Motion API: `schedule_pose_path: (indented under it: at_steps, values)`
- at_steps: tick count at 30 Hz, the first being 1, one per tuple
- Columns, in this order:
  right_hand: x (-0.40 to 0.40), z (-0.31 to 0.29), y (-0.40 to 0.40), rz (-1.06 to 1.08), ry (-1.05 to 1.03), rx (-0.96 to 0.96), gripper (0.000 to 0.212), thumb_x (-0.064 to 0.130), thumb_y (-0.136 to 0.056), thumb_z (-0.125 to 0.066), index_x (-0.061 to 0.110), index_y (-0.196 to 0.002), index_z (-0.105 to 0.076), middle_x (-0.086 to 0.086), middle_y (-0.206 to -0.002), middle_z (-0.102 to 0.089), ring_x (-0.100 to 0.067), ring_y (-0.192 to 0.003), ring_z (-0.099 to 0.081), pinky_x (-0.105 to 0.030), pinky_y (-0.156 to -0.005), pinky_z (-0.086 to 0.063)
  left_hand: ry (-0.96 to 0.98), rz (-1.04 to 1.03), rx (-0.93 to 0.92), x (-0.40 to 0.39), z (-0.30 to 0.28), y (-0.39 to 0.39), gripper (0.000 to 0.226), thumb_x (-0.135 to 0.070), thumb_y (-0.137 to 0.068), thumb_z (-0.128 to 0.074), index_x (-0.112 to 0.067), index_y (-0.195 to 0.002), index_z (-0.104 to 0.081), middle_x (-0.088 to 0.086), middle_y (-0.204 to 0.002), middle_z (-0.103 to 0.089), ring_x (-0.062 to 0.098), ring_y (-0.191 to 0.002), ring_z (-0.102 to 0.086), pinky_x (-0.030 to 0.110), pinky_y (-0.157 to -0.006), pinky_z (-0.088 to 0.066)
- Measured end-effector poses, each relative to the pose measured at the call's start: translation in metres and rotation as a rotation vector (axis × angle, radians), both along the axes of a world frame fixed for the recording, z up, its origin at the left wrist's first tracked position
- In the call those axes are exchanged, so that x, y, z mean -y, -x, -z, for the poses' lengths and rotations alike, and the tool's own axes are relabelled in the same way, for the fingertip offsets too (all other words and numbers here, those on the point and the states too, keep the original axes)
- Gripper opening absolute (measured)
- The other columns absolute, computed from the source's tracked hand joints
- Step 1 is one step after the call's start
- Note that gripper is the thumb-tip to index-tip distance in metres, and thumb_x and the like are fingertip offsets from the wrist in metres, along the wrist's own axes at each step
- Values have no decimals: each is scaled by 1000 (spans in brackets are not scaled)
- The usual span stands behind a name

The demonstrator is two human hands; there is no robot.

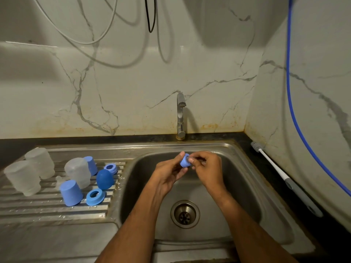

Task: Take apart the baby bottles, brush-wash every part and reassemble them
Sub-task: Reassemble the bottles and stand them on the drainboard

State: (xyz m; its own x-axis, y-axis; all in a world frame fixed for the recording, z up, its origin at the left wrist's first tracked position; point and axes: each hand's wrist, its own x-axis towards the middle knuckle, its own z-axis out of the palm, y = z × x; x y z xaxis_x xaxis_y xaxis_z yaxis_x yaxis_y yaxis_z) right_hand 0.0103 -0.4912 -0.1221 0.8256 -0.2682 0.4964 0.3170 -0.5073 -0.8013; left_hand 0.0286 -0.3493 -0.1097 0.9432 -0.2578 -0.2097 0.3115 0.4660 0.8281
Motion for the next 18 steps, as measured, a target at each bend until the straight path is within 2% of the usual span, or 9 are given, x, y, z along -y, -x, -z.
schedule_pose_path:
  at_steps: [3,7,10,13,18]
  values:
    - [-3,-3,0,19,82,-15,8,7,-92,-71,14,-95,-72,-1,-93,-71,-13,-87,-68,-35,-79,-61,3,32,18,0,-1,-4,43,-25,-80,-83,0,-113,-73,21,-110,-73,26,-95,-72,31,-81,-60]
    - [-3,-4,3,36,128,-77,9,5,-95,-66,14,-93,-65,-3,-97,-68,-14,-90,-66,-34,-81,-60,-15,87,49,-2,4,-8,35,-21,-88,-76,1,-115,-72,22,-115,-71,29,-100,-72,38,-89,-60]
    - [-2,-8,4,58,132,-90,12,6,-95,-66,16,-90,-63,0,-92,-67,-14,-87,-66,-31,-77,-59,-39,88,78,0,4,-7,37,-21,-89,-73,4,-115,-70,22,-113,-72,29,-99,-73,36,-84,-61]
    - [-6,-11,7,72,167,-34,12,8,-94,-67,15,-86,-62,0,-85,-66,-14,-80,-65,-23,-67,-54,-57,25,118,3,0,-6,32,-23,-91,-69,3,-110,-70,21,-105,-74,25,-91,-73,31,-75,-61]
    - [-1,-9,11,19,248,118,13,2,-90,-68,10,-80,-64,-2,-78,-66,-16,-71,-63,-31,-60,-54,11,24,79,5,-4,-7,26,-22,-93,-66,2,-102,-71,21,-96,-75,27,-86,-73,34,-79,-61]
